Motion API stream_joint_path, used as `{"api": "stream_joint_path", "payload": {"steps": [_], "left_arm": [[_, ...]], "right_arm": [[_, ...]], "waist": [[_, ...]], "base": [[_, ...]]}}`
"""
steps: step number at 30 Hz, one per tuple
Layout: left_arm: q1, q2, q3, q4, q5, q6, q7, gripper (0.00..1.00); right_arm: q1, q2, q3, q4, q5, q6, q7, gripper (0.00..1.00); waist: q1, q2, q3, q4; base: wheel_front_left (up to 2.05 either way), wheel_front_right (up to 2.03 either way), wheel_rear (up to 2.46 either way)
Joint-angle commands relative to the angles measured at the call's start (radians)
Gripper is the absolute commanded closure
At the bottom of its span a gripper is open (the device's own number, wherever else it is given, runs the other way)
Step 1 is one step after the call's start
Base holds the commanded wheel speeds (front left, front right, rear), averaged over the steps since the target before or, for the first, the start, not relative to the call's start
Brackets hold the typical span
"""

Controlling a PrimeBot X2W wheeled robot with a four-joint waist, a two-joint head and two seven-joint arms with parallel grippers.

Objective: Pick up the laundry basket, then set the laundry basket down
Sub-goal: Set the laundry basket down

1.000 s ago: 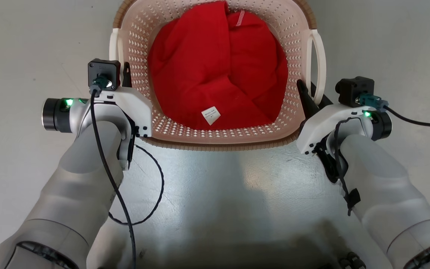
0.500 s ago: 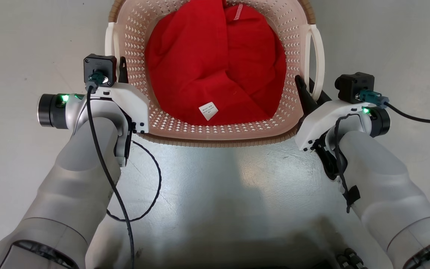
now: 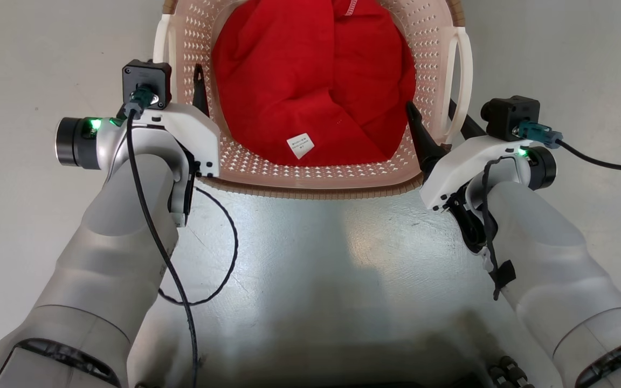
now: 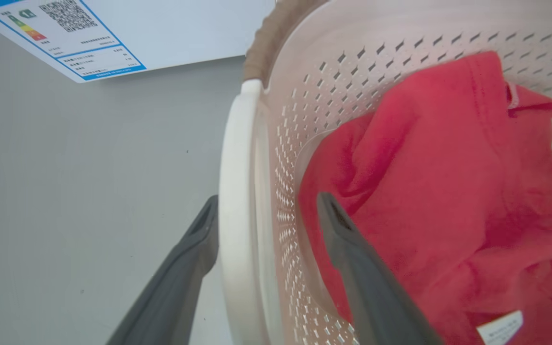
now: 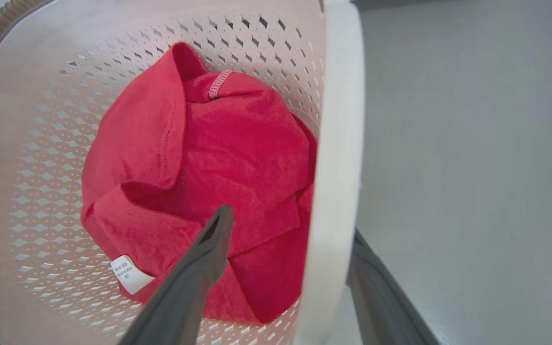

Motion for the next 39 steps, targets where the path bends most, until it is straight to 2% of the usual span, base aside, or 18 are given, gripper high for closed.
{"api": "stream_joint_path", "payload": {"steps": [1, 7, 21, 28, 39], "left_arm": [[0.010, 0.021, 0.029, -0.019, 0.013, 0.006, -0.006, 0.00], [0.030, 0.017, 0.060, -0.027, 0.030, 0.004, -0.006, 0.00], [0.107, 0.006, 0.137, -0.022, 0.051, 0.001, -0.006, 0.00], [0.195, -0.014, 0.199, -0.054, 0.043, -0.028, -0.006, 0.00], [0.439, -0.025, 0.342, -0.244, 0.097, -0.104, -0.006, 0.00]], "right_arm": [[0.033, 0.020, 0.007, -0.011, -0.005, 0.007, -0.011, 0.00], [0.040, 0.020, -0.013, -0.026, -0.016, 0.007, -0.011, 0.00], [0.072, 0.020, -0.169, -0.021, -0.144, 0.007, -0.011, 0.00], [0.128, 0.020, -0.289, -0.039, -0.271, 0.007, -0.011, 0.00], [0.326, 0.020, -0.468, -0.220, -0.510, 0.007, -0.011, 0.00]], "waist": [[0.0000, 0.0000, 0.001, 0.001], [0.0000, 0.0000, -0.008, -0.004], [0.0000, 0.0000, -0.126, -0.013], [0.0000, 0.0000, -0.270, -0.010], [0.0000, 0.0000, -0.622, 0.024]], "base": [[0.00, 0.00, 0.00], [0.00, 0.00, 0.00], [0.00, 0.00, 0.00], [0.00, 0.00, 0.00], [0.00, 0.00, 0.00]]}}
